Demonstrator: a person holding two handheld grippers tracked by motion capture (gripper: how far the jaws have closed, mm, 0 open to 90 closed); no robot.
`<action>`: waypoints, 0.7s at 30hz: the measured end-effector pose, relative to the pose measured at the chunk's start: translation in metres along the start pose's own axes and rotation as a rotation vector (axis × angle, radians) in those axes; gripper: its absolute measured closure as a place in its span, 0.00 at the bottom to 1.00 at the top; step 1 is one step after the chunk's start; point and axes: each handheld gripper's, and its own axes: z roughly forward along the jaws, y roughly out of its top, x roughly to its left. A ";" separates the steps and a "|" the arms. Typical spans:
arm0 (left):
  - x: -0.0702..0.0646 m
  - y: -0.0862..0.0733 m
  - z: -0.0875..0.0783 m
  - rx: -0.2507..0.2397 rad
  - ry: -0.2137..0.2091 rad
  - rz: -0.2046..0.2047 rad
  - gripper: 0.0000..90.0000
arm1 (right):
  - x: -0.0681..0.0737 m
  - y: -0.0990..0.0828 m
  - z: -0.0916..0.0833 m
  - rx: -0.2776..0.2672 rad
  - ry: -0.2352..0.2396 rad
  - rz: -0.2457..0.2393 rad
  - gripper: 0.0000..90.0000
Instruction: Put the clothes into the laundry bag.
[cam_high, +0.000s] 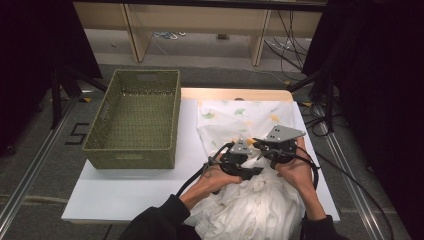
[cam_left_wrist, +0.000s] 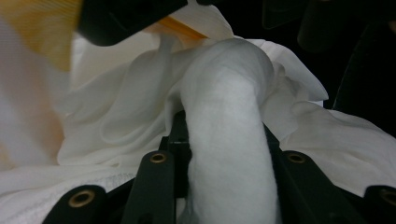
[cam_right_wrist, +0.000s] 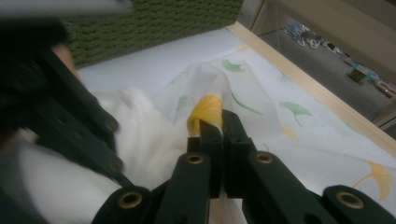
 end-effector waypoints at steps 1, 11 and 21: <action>0.004 0.000 0.007 -0.003 0.043 0.008 0.76 | 0.001 0.001 -0.002 -0.005 0.004 0.004 1.00; 0.031 0.001 -0.002 0.044 0.171 -0.051 0.35 | -0.008 -0.002 -0.012 -0.019 -0.001 0.005 1.00; 0.018 0.004 -0.080 0.030 0.142 0.020 0.17 | -0.005 -0.003 -0.010 0.001 0.004 0.011 1.00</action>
